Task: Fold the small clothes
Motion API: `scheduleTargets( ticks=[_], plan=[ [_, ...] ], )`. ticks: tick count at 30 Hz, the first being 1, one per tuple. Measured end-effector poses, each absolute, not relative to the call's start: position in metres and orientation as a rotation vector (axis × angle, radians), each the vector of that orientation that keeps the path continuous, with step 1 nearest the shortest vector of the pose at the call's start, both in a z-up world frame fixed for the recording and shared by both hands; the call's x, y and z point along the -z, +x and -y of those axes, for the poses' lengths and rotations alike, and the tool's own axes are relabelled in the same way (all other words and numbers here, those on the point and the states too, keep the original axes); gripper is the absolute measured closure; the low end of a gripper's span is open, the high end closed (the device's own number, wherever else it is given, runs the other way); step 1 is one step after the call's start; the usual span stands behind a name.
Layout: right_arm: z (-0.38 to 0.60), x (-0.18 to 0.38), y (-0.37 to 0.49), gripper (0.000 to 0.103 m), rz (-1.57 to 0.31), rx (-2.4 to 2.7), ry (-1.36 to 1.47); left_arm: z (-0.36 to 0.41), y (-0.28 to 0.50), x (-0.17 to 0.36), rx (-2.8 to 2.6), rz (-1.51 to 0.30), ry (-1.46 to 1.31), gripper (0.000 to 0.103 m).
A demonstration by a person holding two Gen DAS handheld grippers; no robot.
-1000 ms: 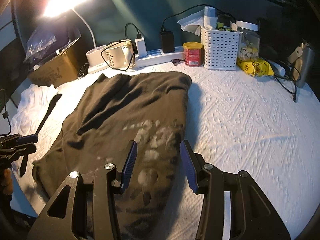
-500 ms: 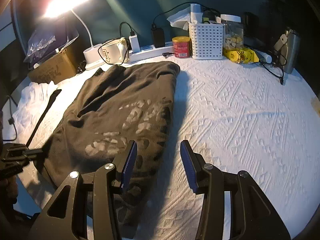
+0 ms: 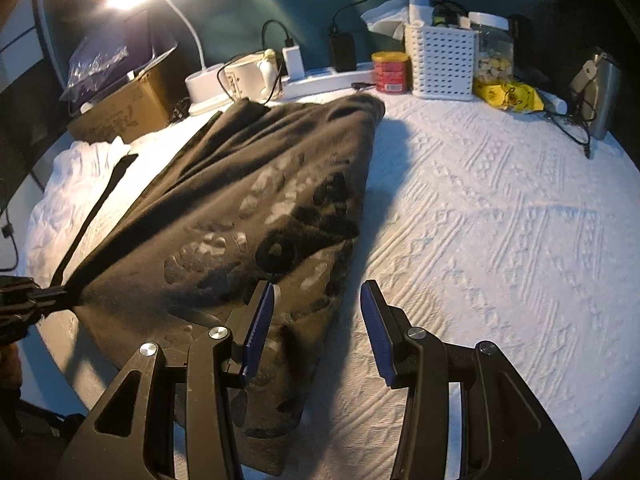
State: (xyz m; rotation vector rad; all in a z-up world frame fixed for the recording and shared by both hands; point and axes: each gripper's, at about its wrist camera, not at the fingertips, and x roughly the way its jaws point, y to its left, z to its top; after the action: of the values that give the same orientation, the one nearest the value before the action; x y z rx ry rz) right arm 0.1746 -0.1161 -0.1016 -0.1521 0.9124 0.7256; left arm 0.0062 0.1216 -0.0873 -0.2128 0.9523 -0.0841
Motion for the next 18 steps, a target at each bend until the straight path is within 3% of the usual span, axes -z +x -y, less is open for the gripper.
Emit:
scheduleTargets(
  ticks=[8,10,12,18],
  plan=[
    [0.114,0.102,0.179,0.055,-0.916,-0.734,-0.151,-0.126,0.008,0.073,0.067,-0.944,-0.238,0.092],
    [0.113,0.101,0.182,0.055,-0.916,-0.735,-0.148,-0.124,0.011,0.067,0.046,-0.926,-0.222,0.069],
    [0.113,0.101,0.185,0.055,-0.916,-0.739,-0.146,-0.124,0.016,0.062,0.04,-0.904,-0.215,0.059],
    [0.113,0.101,0.196,0.055,-0.923,-0.741,-0.136,-0.122,0.041,0.057,0.028,-0.907,-0.185,0.059]
  ],
)
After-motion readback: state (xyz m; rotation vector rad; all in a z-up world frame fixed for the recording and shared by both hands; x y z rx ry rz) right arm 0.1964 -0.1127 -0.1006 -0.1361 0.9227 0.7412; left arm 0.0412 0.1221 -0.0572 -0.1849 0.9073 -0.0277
